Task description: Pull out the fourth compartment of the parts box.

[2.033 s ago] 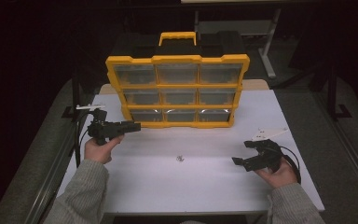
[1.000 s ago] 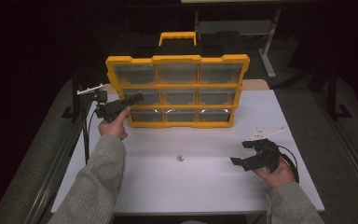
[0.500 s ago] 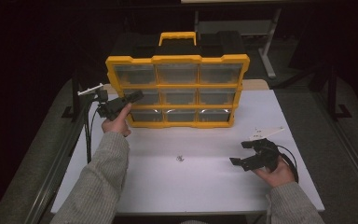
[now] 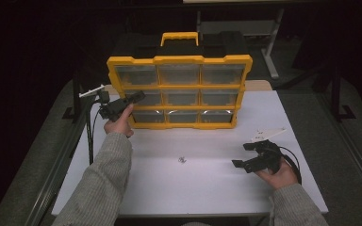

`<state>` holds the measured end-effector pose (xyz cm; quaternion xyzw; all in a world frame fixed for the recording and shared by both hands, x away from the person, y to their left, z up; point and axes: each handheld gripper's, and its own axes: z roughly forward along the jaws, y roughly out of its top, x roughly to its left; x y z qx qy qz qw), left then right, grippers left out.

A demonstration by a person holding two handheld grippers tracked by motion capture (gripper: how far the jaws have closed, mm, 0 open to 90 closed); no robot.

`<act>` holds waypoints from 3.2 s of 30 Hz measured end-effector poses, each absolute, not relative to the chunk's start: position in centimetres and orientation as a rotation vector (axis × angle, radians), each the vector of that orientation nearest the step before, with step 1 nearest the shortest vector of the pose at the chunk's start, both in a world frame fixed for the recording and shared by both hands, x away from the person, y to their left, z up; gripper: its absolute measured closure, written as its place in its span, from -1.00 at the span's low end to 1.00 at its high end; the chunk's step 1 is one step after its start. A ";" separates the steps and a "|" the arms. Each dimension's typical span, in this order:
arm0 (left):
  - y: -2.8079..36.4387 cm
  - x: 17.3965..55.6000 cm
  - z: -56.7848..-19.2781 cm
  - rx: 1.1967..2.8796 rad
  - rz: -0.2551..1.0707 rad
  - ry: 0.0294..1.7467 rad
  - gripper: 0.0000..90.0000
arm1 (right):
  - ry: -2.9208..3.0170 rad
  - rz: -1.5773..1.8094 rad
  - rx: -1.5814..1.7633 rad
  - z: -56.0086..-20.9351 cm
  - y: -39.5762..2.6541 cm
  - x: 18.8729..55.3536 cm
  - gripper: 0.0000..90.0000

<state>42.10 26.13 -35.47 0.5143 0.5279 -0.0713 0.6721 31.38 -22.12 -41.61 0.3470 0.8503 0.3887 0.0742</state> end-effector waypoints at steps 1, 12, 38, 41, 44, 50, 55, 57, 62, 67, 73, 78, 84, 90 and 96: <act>26.1 42.0 -35.5 1.154 -0.165 1.188 0.71 | 2.552 1.167 1.042 -41.6 -22.1 31.4 -0.64; 26.4 41.6 -35.8 1.139 -0.169 1.163 0.71 | 2.560 1.161 1.045 -41.8 -22.1 31.4 -0.65; 26.4 40.6 -35.9 1.147 -0.167 1.145 0.75 | 2.563 1.159 1.043 -41.9 -22.3 31.4 -0.65; 26.5 40.3 -35.9 1.151 -0.167 1.135 0.74 | 2.559 1.163 1.061 -41.8 -22.3 31.3 -0.65; 26.6 39.9 -35.9 1.156 -0.168 1.132 0.74 | 2.558 1.164 1.064 -41.8 -22.3 31.4 -0.65; 26.7 39.1 -35.8 1.166 -0.169 1.124 0.74 | 2.553 1.168 1.064 -41.8 -22.5 31.4 -0.65; 26.8 38.5 -35.8 1.174 -0.167 1.111 0.74 | 2.546 1.174 1.070 -41.8 -22.6 31.4 -0.65; 26.8 38.2 -35.7 1.182 -0.161 1.113 0.74 | 2.546 1.175 1.068 -41.8 -22.6 31.4 -0.65; 26.8 37.8 -35.6 1.189 -0.154 1.117 0.74 | 2.550 1.163 1.067 -41.7 -22.5 31.4 -0.65; 26.9 37.9 -35.6 1.192 -0.160 1.107 0.71 | 2.551 1.155 1.042 -41.9 -22.5 31.6 -0.65; 26.9 37.6 -35.5 1.205 -0.151 1.103 0.71 | 2.552 1.154 1.066 -41.8 -22.4 31.5 -0.65; 26.9 37.3 -35.4 1.210 -0.148 1.103 0.71 | 2.558 1.154 1.067 -41.9 -22.4 31.4 -0.65; 27.0 36.8 -35.4 1.226 -0.139 1.094 0.71 | 2.556 1.154 1.063 -41.8 -22.4 31.4 -0.65; 27.0 36.4 -35.3 1.228 -0.142 1.093 0.71 | 2.559 1.153 1.058 -41.9 -22.3 31.4 -0.65; 27.0 36.1 -35.3 1.237 -0.137 1.092 0.70 | 2.566 1.149 1.046 -42.0 -22.2 31.5 -0.65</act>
